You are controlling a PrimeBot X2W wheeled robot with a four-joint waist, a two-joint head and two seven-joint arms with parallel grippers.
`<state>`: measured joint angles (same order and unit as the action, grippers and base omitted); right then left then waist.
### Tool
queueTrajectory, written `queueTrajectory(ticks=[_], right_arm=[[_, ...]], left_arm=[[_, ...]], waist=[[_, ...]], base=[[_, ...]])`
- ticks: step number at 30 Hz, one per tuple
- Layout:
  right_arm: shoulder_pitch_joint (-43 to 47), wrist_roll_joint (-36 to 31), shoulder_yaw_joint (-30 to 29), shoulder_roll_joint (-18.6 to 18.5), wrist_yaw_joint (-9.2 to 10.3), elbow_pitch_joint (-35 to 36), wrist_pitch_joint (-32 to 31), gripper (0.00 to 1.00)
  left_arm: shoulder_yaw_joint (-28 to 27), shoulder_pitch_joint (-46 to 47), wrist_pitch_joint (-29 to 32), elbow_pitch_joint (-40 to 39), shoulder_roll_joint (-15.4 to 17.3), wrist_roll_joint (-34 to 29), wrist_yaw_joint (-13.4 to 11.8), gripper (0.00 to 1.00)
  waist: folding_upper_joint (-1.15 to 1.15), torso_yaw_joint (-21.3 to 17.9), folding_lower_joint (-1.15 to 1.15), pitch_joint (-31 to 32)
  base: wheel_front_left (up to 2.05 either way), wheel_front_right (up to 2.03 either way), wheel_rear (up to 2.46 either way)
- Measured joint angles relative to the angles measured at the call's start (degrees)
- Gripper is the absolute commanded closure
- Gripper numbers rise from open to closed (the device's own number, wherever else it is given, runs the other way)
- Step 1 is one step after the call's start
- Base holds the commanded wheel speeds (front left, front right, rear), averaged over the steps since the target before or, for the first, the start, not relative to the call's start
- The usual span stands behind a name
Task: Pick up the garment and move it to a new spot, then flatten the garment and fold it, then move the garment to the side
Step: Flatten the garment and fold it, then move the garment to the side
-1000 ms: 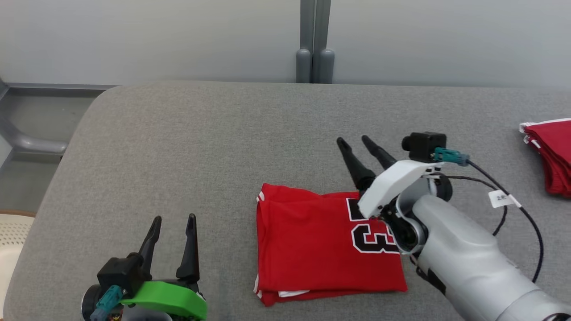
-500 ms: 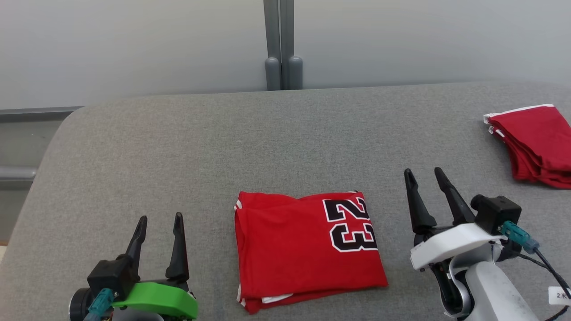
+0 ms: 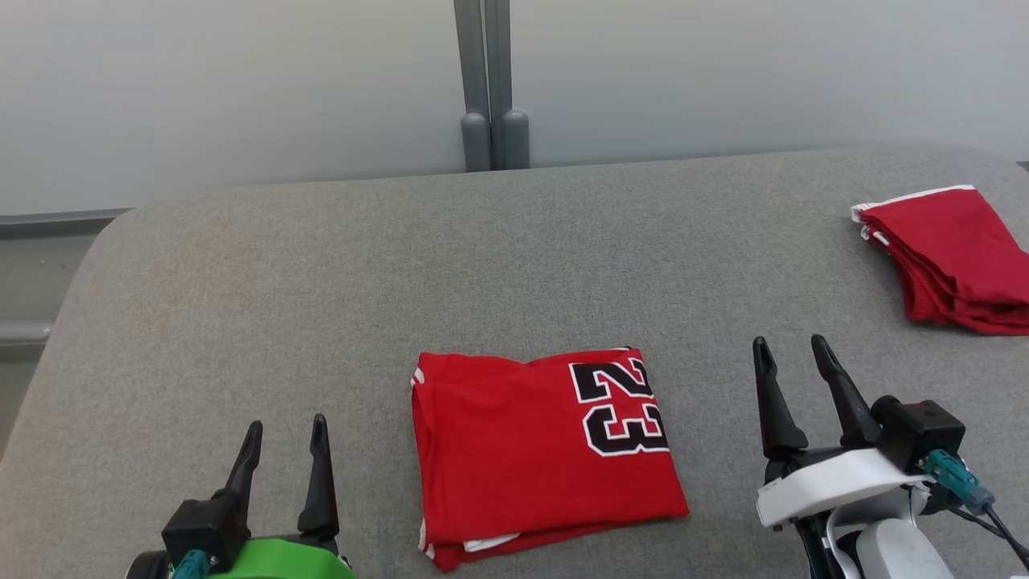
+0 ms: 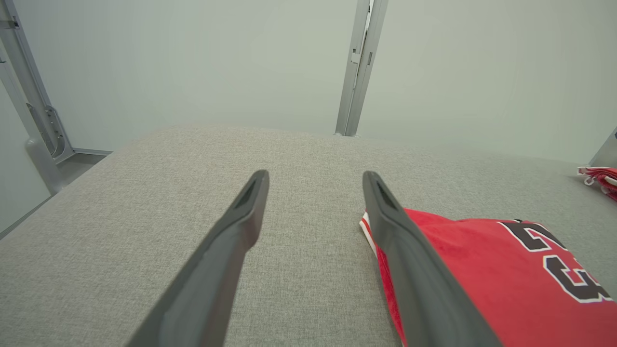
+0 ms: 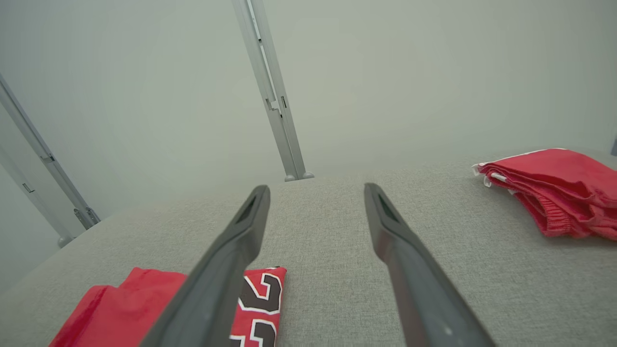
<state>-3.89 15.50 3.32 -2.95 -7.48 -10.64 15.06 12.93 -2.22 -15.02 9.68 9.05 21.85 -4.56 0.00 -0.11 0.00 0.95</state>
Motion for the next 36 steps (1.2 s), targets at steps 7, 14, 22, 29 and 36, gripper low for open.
queueTrajectory(ticks=[7,14,22,29,36], right_arm=[[0.3,0.2,0.0,0.0,0.0,0.0,0.0,0.0],[0.4,0.1,-0.3,0.0,0.0,-0.5,0.0,0.0],[-1.9,-1.6,0.3,-0.7,0.0,-5.4,-2.5,0.0],[-4.9,5.1,4.1,-4.4,0.0,-10.6,-12.3,0.0],[-7.4,13.4,8.9,-5.6,0.0,-17.1,-17.9,0.0]], left_arm=[[-1.1,-0.2,0.0,0.3,-0.9,-1.3,0.6,0.0],[-2.1,-0.6,0.0,0.6,-1.4,-1.8,1.6,0.0],[-2.9,-0.7,0.0,0.6,-2.0,-3.3,2.3,0.0],[-3.2,-1.0,0.0,0.4,-2.5,-3.8,2.7,0.0],[-3.2,-0.9,0.0,0.7,-3.0,-4.4,3.3,0.0]], waist=[[0.0,0.0,0.0,0.3],[0.0,0.3,0.0,0.5],[0.0,1.5,0.0,0.5],[0.0,3.4,0.0,0.1],[0.0,5.8,0.0,-1.5]], base=[[0.0,0.0,0.0],[0.0,0.0,0.0],[0.0,0.0,0.0],[0.0,0.0,0.0],[0.0,0.0,0.0]])
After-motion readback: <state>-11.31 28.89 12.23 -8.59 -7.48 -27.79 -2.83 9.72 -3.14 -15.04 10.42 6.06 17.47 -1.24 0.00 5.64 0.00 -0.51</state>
